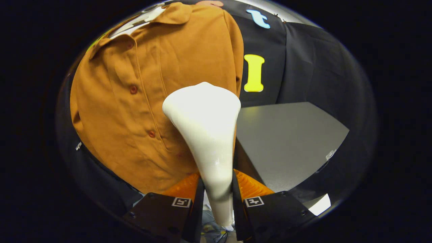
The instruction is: Iron the clothes twice with a garment steamer, once on the left side and once on the right side.
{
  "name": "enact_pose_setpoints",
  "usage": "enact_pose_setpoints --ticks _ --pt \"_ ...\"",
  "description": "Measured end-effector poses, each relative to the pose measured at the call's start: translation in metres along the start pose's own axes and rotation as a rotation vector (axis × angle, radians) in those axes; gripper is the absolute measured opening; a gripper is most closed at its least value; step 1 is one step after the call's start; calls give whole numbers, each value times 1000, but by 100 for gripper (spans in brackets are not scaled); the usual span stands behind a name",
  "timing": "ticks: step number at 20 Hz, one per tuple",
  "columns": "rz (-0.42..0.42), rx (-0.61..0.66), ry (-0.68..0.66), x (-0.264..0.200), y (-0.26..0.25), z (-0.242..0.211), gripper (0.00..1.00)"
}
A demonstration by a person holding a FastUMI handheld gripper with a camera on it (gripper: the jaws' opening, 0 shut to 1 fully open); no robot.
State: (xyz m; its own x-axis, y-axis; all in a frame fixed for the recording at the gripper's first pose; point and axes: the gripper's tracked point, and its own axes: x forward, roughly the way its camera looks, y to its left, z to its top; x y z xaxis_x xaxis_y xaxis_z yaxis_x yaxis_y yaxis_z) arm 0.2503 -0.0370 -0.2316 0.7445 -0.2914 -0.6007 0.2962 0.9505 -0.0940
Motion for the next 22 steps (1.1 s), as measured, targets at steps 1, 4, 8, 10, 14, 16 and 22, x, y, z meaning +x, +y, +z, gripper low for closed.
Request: enact_pose_setpoints --ticks 1,4,8,10,14,16,22 --pt "8 -3 -43 -8 3 13 43" --pt "38 -16 -150 -31 19 45 43" --pt "96 -34 -265 -62 44 74 43" --pt "130 -48 -304 -69 61 85 42" --pt "196 -83 -343 -80 97 93 42" --pt "227 -98 -347 -84 110 92 43" --pt "283 -125 -320 -83 147 80 42"
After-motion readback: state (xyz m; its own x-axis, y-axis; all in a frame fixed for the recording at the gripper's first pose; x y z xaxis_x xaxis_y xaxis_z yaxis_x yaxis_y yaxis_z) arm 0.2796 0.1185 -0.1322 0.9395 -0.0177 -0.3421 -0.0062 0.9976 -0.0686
